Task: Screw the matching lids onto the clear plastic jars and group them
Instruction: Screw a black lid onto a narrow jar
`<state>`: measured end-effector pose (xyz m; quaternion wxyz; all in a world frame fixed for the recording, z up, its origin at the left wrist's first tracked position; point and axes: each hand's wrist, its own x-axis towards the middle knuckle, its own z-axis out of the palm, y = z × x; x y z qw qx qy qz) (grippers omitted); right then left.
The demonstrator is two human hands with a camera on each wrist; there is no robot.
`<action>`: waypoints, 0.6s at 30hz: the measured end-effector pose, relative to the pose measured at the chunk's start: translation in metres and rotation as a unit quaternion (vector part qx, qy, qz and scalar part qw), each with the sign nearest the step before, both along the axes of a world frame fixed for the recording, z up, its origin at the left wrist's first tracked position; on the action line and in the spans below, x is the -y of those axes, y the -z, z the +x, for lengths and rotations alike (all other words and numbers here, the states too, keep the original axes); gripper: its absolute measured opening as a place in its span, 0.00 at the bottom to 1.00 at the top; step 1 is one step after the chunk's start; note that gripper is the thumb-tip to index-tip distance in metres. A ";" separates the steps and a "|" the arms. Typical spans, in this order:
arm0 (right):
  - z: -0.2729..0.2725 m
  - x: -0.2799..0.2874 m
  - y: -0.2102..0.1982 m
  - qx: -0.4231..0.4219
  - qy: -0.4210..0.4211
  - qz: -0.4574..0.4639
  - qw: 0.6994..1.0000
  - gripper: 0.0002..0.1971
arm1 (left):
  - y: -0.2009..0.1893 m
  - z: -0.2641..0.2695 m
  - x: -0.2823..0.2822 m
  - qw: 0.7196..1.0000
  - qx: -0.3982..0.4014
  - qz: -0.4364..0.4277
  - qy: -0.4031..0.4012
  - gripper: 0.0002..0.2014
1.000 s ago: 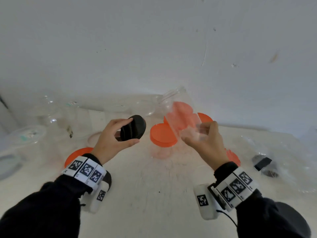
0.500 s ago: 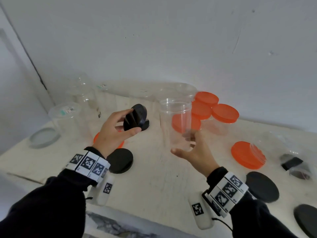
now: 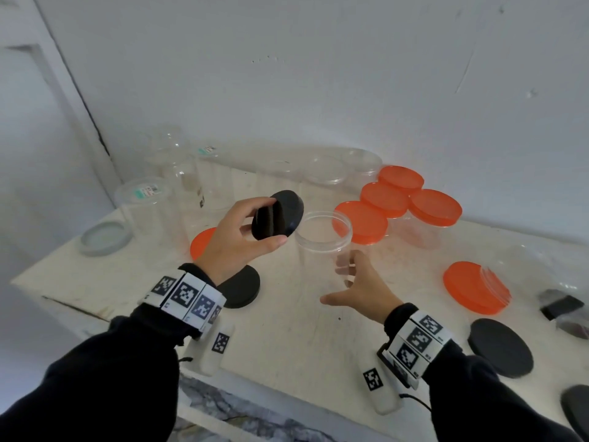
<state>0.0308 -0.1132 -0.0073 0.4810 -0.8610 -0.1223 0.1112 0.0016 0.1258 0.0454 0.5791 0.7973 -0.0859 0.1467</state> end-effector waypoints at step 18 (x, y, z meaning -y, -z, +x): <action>0.002 -0.003 -0.005 0.005 0.009 0.027 1.000 0.38 | -0.020 0.026 0.040 0.979 0.032 0.172 0.103 0.31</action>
